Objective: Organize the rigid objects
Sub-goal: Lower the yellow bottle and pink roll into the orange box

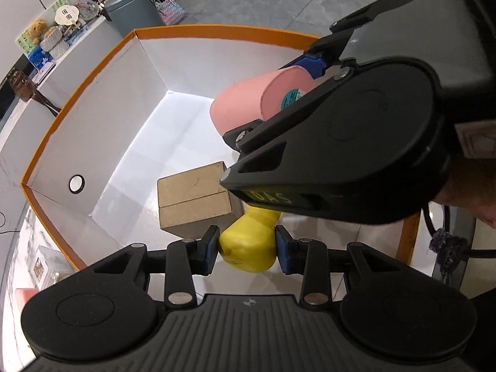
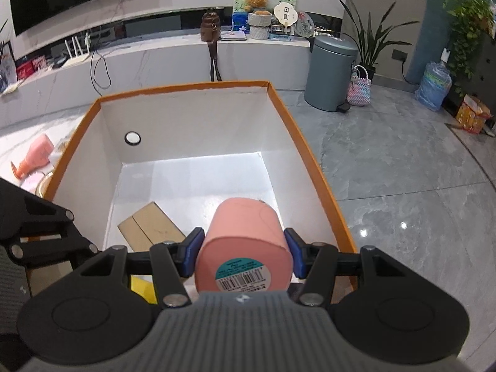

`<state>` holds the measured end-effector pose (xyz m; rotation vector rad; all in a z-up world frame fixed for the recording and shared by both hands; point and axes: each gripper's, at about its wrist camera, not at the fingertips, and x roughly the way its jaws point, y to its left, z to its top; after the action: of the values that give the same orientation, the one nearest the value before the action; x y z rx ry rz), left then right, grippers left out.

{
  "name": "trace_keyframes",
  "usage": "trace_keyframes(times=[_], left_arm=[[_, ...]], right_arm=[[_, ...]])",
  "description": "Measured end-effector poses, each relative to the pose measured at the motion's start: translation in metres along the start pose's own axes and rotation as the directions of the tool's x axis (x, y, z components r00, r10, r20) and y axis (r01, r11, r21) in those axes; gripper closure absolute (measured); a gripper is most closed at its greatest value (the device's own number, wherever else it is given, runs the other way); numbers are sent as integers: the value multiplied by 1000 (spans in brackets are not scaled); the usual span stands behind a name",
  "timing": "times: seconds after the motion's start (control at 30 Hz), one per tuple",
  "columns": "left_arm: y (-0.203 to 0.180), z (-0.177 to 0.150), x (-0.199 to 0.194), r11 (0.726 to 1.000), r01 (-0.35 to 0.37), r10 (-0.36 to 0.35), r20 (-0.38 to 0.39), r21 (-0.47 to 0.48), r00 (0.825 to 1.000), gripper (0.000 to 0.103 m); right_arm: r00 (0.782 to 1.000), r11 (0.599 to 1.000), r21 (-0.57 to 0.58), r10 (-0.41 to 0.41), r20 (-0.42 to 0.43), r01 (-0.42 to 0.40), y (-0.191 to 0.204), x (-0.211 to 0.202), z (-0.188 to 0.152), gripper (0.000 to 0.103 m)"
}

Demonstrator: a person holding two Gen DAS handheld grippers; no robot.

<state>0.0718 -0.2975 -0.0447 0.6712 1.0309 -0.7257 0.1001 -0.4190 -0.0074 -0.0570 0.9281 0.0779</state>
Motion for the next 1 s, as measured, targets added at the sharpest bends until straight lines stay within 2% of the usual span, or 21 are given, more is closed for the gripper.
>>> trace_keyframes(times=[0.5, 0.83, 1.0], left_arm=[[6, 3, 10, 1000, 8, -8, -40, -10, 999, 60], [10, 4, 11, 1000, 8, -9, -34, -29, 999, 50], [14, 3, 6, 999, 12, -13, -24, -35, 1000, 48]], right_arm=[[1000, 998, -58, 9, -17, -10, 5, 1, -2, 48], [999, 999, -40, 17, -37, -19, 5, 3, -2, 48], [998, 999, -8, 42, -38, -42, 1, 2, -2, 43]])
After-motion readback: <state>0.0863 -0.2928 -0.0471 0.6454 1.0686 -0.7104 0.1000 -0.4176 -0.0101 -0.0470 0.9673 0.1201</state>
